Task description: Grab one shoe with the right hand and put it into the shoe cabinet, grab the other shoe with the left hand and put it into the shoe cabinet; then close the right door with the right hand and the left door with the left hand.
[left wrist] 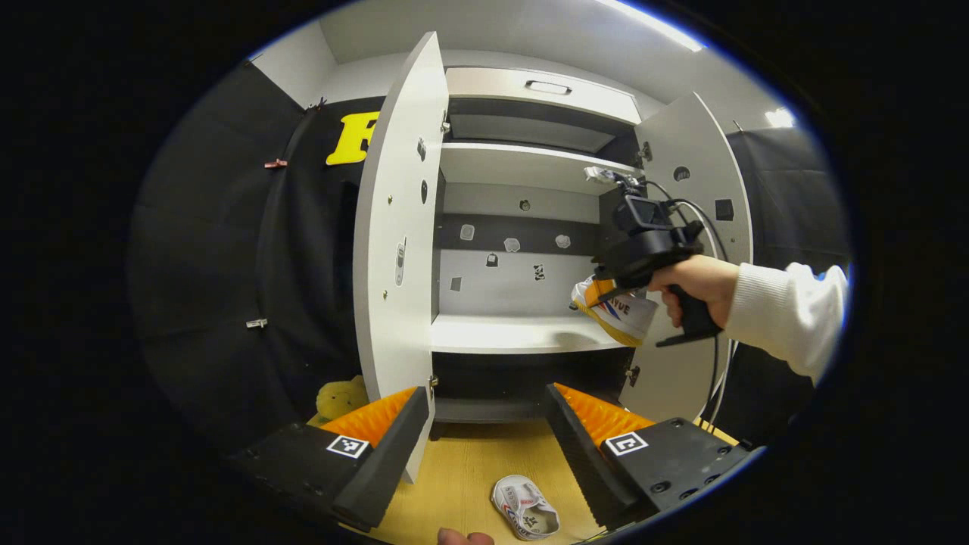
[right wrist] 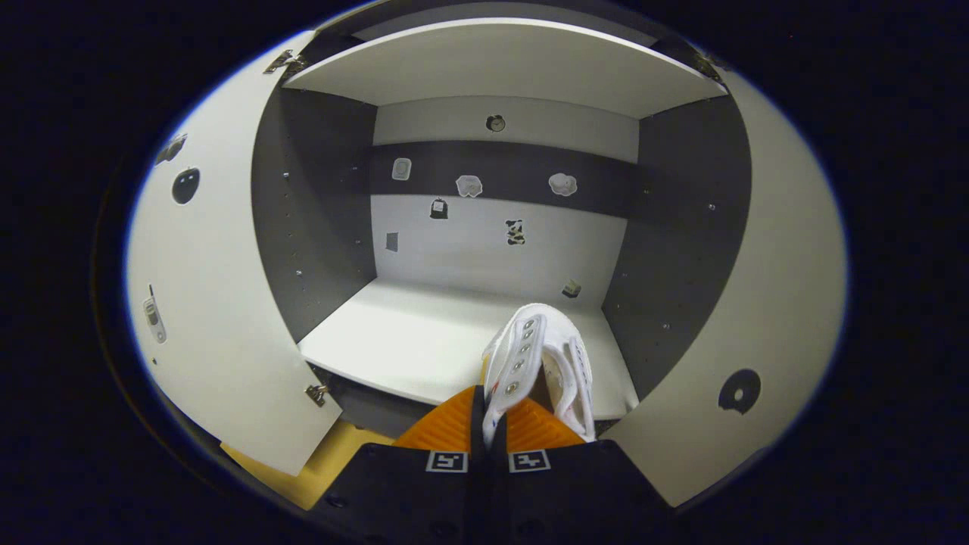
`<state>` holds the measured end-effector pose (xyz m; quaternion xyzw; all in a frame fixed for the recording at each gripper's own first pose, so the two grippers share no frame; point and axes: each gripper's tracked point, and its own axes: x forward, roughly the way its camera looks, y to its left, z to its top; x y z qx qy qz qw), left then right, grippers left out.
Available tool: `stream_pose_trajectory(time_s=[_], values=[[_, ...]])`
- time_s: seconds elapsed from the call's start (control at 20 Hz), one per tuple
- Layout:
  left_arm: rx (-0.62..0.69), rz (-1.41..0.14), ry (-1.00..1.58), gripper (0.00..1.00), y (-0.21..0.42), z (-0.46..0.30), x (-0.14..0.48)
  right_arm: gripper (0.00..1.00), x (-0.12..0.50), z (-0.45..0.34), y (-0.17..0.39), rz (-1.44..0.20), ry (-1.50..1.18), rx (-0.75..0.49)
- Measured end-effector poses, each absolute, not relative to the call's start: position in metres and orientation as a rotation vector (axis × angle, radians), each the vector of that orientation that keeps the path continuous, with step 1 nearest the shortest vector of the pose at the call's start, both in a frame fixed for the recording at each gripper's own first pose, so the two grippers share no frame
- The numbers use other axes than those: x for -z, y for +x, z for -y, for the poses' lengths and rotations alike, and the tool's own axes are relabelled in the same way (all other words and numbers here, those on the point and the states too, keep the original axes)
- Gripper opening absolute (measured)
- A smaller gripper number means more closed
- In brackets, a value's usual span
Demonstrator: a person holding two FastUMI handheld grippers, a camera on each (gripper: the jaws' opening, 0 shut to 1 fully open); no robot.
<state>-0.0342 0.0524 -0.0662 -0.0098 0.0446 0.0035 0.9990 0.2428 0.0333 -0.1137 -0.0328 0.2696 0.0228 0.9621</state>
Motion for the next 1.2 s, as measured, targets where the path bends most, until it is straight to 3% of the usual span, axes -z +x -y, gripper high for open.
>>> stream_pose_trajectory(time_s=[0.3,0.55,1.0,1.2], values=[[0.005,-0.067,-0.044,0.95,-0.020,-0.052,0.060,0.05,0.155,-0.008,0.337,-0.588,-0.232,-0.016],[0.014,-0.062,-0.085,0.95,-0.013,-0.052,0.060,0.05,0.197,0.000,0.378,-0.679,-0.327,-0.005],[-0.026,-0.087,-0.079,0.95,-0.001,-0.065,0.071,0.06,0.228,-0.006,0.397,-0.737,-0.368,0.028],[-0.015,-0.077,-0.086,0.95,0.002,-0.060,0.066,0.14,0.224,-0.002,0.394,-0.715,-0.322,0.056]])
